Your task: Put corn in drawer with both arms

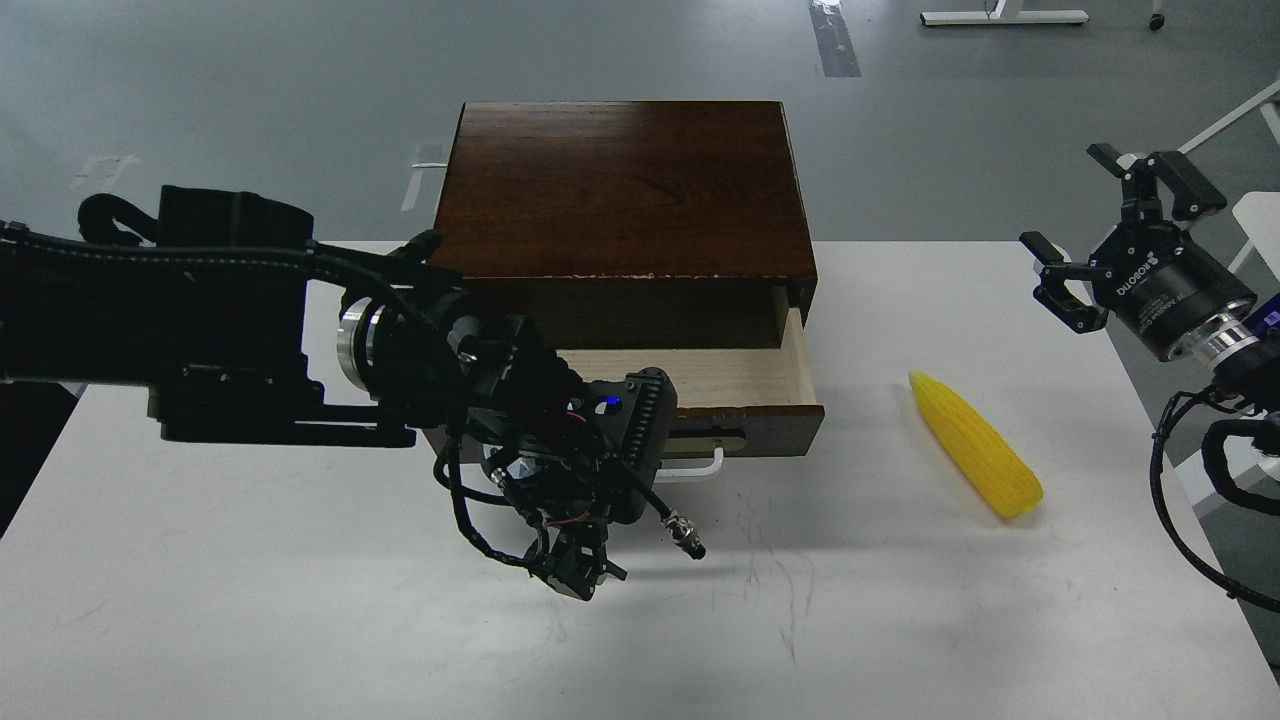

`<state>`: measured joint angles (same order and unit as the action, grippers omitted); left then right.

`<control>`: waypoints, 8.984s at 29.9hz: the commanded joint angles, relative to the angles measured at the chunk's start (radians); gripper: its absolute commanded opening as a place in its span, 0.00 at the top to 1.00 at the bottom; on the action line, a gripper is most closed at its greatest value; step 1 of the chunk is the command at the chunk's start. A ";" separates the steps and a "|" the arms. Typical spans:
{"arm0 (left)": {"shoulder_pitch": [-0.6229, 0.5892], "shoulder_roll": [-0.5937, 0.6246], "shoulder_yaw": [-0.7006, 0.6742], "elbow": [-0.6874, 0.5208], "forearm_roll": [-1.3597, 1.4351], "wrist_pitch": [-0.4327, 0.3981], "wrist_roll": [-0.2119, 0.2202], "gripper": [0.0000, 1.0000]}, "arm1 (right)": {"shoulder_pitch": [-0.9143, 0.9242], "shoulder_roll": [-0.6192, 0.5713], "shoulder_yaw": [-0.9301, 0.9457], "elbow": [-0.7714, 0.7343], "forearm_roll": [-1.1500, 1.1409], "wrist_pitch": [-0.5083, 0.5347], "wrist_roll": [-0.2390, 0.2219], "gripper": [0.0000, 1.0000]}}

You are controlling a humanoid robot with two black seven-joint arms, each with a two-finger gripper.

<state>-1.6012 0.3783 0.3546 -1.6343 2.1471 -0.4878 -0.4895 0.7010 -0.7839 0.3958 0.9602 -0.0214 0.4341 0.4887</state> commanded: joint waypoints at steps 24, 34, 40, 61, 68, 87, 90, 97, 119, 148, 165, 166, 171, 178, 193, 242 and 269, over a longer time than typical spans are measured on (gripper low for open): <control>-0.152 0.215 -0.259 -0.101 -0.344 -0.001 0.001 0.02 | 0.000 -0.040 0.000 0.002 0.000 0.009 0.000 0.00; -0.158 0.356 -0.457 0.025 -0.947 -0.001 0.001 0.02 | 0.002 -0.078 0.003 0.000 -0.002 0.018 0.000 0.00; -0.050 0.401 -0.460 0.215 -1.430 -0.001 0.001 0.02 | 0.000 -0.094 -0.006 -0.005 -0.005 0.021 0.000 0.00; 0.568 0.453 -0.549 0.553 -2.210 0.102 0.001 0.02 | 0.034 -0.228 -0.066 0.069 -0.550 0.023 0.000 0.00; 0.624 0.445 -0.579 0.576 -2.210 0.018 0.001 0.02 | 0.097 -0.250 -0.068 0.083 -1.072 0.023 0.000 0.00; 0.626 0.436 -0.602 0.561 -2.210 0.008 0.001 0.01 | 0.199 -0.025 -0.342 -0.021 -1.440 -0.051 0.000 0.00; 0.626 0.436 -0.602 0.561 -2.210 0.009 0.001 0.02 | 0.198 0.014 -0.351 -0.052 -1.440 -0.052 0.000 0.00; 0.626 0.436 -0.602 0.561 -2.210 0.009 0.001 0.02 | 0.199 0.031 -0.413 -0.072 -1.440 -0.052 0.000 0.12; 0.626 0.430 -0.605 0.561 -2.210 0.006 0.001 0.02 | 0.460 -0.023 -0.442 -0.005 -1.434 -0.052 0.000 0.96; 0.626 0.436 -0.626 0.561 -2.210 0.009 0.001 0.01 | 1.216 0.658 -0.865 0.097 -1.439 -0.173 0.000 0.96; 0.624 0.442 -0.632 0.561 -2.210 0.009 0.001 0.02 | 1.183 0.710 -1.046 0.167 -1.444 -0.267 0.000 0.94; 0.626 0.442 -0.632 0.561 -2.210 0.009 0.001 0.02 | 1.175 0.710 -1.048 0.166 -1.444 -0.267 0.000 0.94; 0.626 0.442 -0.632 0.561 -2.210 0.008 0.001 0.01 | 1.147 0.712 -1.054 0.161 -1.444 -0.267 0.000 0.88; 0.626 0.442 -0.632 0.561 -2.210 0.008 0.001 0.02 | 1.120 0.712 -1.077 0.160 -1.447 -0.267 0.000 0.79; 0.626 0.442 -0.632 0.561 -2.210 0.008 0.001 0.02 | 1.114 0.692 -1.124 0.157 -1.448 -0.267 0.000 0.67; 0.624 0.429 -0.645 0.562 -2.208 0.008 0.001 0.02 | 1.238 0.583 -0.980 0.206 -1.349 -0.262 0.000 0.34; 0.630 0.404 -0.646 0.562 -2.210 0.006 0.001 0.01 | 0.522 0.000 -0.237 0.187 -0.122 -0.319 0.000 0.04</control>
<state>-0.9750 0.7852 -0.2915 -1.0723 -0.0629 -0.4805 -0.4887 1.3655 -0.7815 0.0658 1.1675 -0.2830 0.1425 0.4884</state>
